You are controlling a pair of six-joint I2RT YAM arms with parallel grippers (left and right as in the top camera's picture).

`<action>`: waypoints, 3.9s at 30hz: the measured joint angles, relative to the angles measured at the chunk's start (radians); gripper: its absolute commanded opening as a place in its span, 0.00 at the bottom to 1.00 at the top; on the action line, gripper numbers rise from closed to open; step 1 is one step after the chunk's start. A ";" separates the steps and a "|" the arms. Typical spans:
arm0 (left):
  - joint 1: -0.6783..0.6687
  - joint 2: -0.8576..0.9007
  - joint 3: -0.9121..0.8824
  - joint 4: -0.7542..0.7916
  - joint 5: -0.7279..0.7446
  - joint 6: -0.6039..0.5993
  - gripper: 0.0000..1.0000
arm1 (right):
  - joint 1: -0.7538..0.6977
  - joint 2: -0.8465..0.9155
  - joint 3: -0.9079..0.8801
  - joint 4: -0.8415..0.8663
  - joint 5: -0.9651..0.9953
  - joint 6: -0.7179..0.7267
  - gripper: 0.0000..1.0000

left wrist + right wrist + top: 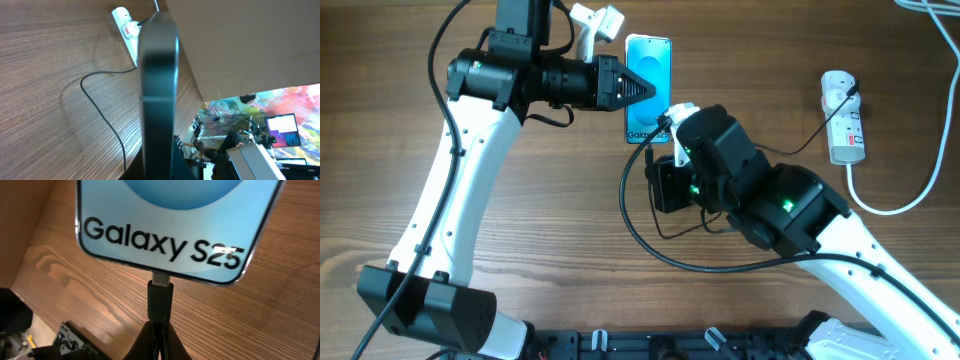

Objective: Plug charger to phone and switch on socket
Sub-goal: 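Push the USB-C plug up into the phone's bottom port, then hold the plug pressed into the port while the left gripper holds the phone, then lower the plugged phone flat onto the table with both grippers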

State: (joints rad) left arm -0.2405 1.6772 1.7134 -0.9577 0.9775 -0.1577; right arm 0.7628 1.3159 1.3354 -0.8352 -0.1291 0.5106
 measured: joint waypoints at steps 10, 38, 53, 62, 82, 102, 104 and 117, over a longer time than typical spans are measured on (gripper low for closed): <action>0.000 0.000 0.000 -0.001 0.000 0.000 0.04 | 0.000 0.000 0.000 0.006 -0.020 0.000 0.04; 0.000 0.000 0.000 -0.007 0.012 0.000 0.04 | 0.000 0.000 0.000 0.012 -0.001 0.027 0.04; 0.000 0.000 0.000 -0.004 0.020 0.023 0.04 | 0.000 0.000 0.000 0.013 -0.001 0.027 0.04; 0.000 0.000 0.000 -0.003 0.024 0.026 0.04 | 0.000 0.000 0.002 0.014 0.003 0.027 0.04; 0.004 0.000 0.000 0.001 0.027 0.026 0.04 | 0.000 0.003 0.002 0.029 0.003 0.026 0.04; 0.008 0.000 0.001 0.012 0.027 0.026 0.04 | 0.002 0.003 0.026 0.021 0.026 -0.025 0.20; 0.008 0.000 0.001 0.006 0.027 0.026 0.04 | 0.002 0.003 0.032 0.037 0.044 -0.039 0.31; 0.003 0.035 0.000 -0.113 -0.312 -0.033 0.04 | -0.003 0.002 0.069 -0.172 0.089 -0.060 1.00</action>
State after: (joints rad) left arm -0.2379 1.7119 1.7138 -1.0702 0.6655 -0.1905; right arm 0.7601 1.3178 1.4040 -1.0069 -0.0402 0.4507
